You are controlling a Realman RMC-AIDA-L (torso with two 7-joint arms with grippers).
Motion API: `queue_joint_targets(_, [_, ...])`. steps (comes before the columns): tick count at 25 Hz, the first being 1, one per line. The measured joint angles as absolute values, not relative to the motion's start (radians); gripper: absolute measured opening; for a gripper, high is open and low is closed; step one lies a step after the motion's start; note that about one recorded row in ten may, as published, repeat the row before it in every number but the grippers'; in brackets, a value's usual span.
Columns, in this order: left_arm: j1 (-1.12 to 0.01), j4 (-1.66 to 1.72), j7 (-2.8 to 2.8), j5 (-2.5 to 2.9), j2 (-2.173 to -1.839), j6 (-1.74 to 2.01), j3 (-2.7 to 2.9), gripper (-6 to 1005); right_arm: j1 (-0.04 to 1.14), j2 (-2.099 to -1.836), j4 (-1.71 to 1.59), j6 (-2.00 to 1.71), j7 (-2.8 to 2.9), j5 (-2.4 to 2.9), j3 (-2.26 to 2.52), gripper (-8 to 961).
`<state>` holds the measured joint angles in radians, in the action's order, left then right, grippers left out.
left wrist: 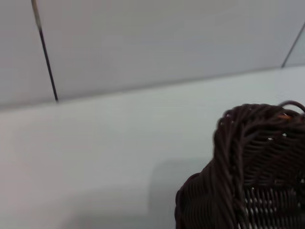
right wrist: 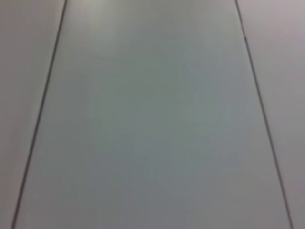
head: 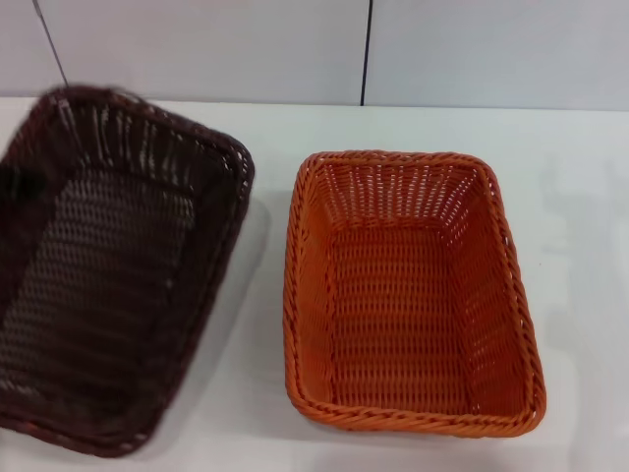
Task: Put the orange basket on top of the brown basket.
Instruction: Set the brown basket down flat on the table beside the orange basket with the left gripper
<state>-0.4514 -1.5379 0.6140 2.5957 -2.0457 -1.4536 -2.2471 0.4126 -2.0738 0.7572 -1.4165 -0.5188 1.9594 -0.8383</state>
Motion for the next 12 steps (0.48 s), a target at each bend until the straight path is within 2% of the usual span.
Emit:
queue_joint_targets(3, [-0.473,-1.535,0.641,2.593,-2.038,-1.467,-2.275,176,0.399,-2.074,0.763,-1.417,-0.519,1.961,-0.847,742])
queue_joint_targets(4, [-0.497,-1.533,0.676,2.592,-2.023,-1.482,-2.294,176,0.399,-2.074,0.763,-1.417,-0.519,1.961,-0.847,742])
queue_joint_targets(5, [-0.529,-1.525,0.730,2.592,-1.988,-1.504,-2.306,175,0.395,-2.073,0.764,-1.416,-0.519,1.961,-0.849,742])
queue_joint_targets(8, [-0.573,-1.506,0.822,2.590,-1.931,-1.535,-2.310,172,0.362,-2.074,0.794,-1.417,-0.521,1.962,-0.864,743])
queue_joint_targets(11, [-0.573,-1.506,0.822,2.590,-1.931,-1.535,-2.310,166,0.349,-2.077,0.802,-1.420,-0.522,1.962,-0.864,743])
queue_joint_targets(12, [-0.595,-1.486,0.888,2.588,-1.905,-1.553,-2.311,164,0.343,-2.078,0.803,-1.424,-0.522,1.962,-0.864,743])
